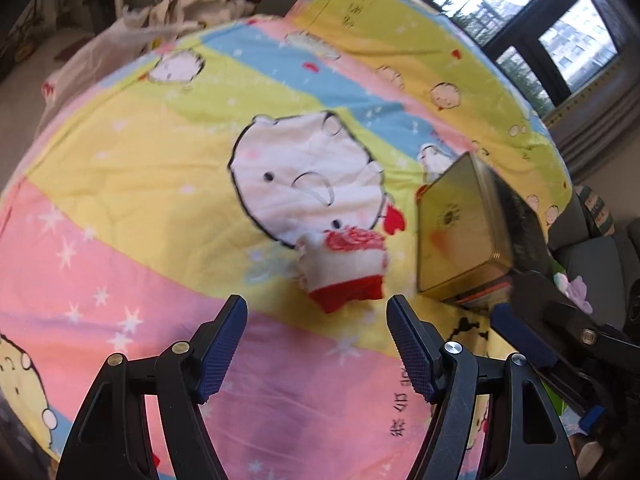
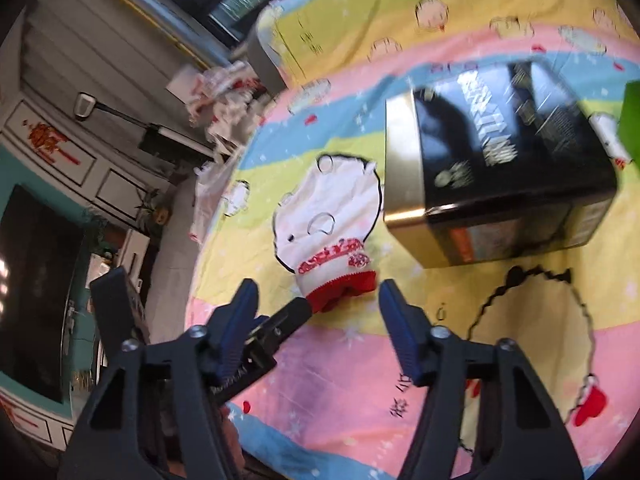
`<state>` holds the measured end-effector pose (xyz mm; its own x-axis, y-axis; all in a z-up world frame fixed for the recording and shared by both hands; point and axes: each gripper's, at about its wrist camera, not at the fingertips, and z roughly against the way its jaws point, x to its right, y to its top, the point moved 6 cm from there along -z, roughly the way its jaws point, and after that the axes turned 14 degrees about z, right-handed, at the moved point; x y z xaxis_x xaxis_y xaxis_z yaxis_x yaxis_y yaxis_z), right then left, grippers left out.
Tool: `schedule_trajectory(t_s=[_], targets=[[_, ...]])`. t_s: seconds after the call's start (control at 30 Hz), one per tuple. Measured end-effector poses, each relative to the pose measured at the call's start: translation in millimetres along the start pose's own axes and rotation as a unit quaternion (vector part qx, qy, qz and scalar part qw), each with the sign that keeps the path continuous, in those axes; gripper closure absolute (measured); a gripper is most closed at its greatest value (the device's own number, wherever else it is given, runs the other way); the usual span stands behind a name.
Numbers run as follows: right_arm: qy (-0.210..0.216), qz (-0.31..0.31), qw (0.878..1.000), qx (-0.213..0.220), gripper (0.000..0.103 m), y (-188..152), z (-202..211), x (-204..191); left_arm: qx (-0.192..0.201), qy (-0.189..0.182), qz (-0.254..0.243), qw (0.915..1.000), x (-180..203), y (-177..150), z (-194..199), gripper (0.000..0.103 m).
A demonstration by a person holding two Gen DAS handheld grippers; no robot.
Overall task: Organize soft objects
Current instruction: 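Move the right gripper back toward the white-and-red knitted plush, then grasp the white-and-red knitted plush with the right gripper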
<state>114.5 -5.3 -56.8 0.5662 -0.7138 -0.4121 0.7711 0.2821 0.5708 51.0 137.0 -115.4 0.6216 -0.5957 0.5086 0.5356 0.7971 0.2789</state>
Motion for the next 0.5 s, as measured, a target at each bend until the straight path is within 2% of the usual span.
schedule_trajectory(t_s=[0.17,0.3,0.5], targets=[[-0.011,-0.002,0.999,-0.031,0.044,-0.5,-32.8,-4.3,0.012,0.000,-0.011,0.9999,-6.0,5.0,-3.0,0.030],[-0.026,-0.013,0.998,-0.049,0.043,0.8,-51.6,2.0,-0.005,-0.014,-0.002,0.9999,-8.7,6.7,-11.1,0.030],[-0.038,-0.021,0.997,-0.070,0.043,5.2,-70.2,9.1,-0.008,-0.009,-0.003,0.9999,-9.9,9.9,-19.4,0.030]])
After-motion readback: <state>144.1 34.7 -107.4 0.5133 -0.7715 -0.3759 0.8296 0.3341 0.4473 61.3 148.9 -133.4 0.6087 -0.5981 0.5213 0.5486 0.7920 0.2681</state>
